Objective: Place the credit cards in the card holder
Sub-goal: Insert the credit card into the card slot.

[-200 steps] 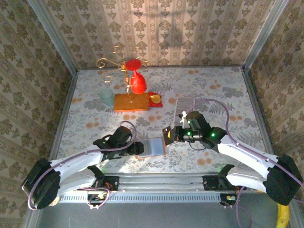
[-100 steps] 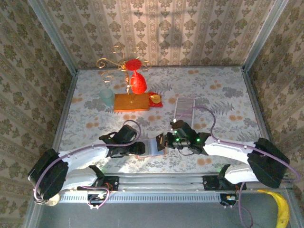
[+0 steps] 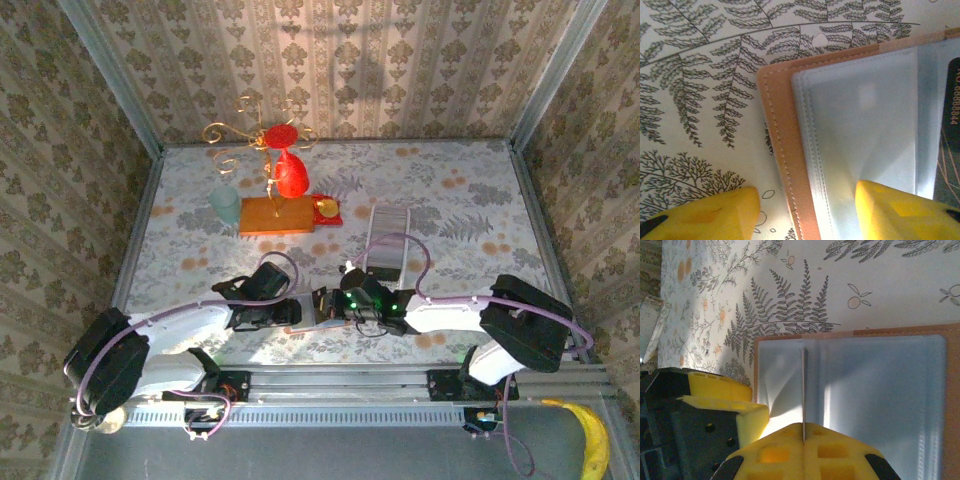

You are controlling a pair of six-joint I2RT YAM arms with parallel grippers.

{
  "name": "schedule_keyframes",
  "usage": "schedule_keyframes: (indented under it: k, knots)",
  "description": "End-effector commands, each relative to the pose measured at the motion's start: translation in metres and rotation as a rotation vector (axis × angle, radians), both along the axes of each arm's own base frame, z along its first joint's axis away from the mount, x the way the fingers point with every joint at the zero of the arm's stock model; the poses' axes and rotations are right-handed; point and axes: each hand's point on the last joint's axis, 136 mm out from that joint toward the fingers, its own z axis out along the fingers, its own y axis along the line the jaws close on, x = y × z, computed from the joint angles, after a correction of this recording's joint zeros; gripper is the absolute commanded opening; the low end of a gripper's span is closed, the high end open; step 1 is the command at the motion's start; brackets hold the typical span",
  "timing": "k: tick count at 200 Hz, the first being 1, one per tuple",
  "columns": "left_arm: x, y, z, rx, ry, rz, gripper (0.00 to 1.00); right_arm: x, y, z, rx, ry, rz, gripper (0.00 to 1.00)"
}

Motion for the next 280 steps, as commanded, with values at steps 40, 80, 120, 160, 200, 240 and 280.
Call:
schedule_keyframes:
  k: [40, 80, 120, 160, 200, 240, 280]
  knots:
    - [-0.007, 0.01, -0.021, 0.048, 0.013, 0.002, 0.51, 0.014, -0.012, -0.001, -0.007, -0.094, -0.131, 0.0]
    - [-0.006, 0.01, -0.022, 0.049, 0.013, 0.003, 0.47, 0.014, -0.01, -0.004, 0.01, -0.089, -0.158, 0.0]
    - [-0.008, 0.008, -0.023, 0.041, 0.021, -0.002, 0.45, 0.015, -0.004, 0.003, 0.065, -0.101, -0.175, 0.0]
    - [-0.008, 0.006, -0.024, 0.032, 0.025, -0.001, 0.43, 0.014, -0.007, -0.004, 0.045, -0.102, -0.195, 0.0]
    - [-0.01, 0.004, -0.024, 0.025, 0.026, -0.009, 0.41, 0.014, -0.004, -0.011, 0.085, -0.096, -0.221, 0.0]
    - [-0.011, 0.003, -0.025, 0.024, 0.032, -0.014, 0.39, 0.012, -0.002, -0.014, 0.103, -0.09, -0.218, 0.0]
    - [-0.012, 0.003, -0.026, 0.026, 0.035, -0.015, 0.36, 0.011, -0.009, -0.014, 0.104, -0.092, -0.237, 0.0]
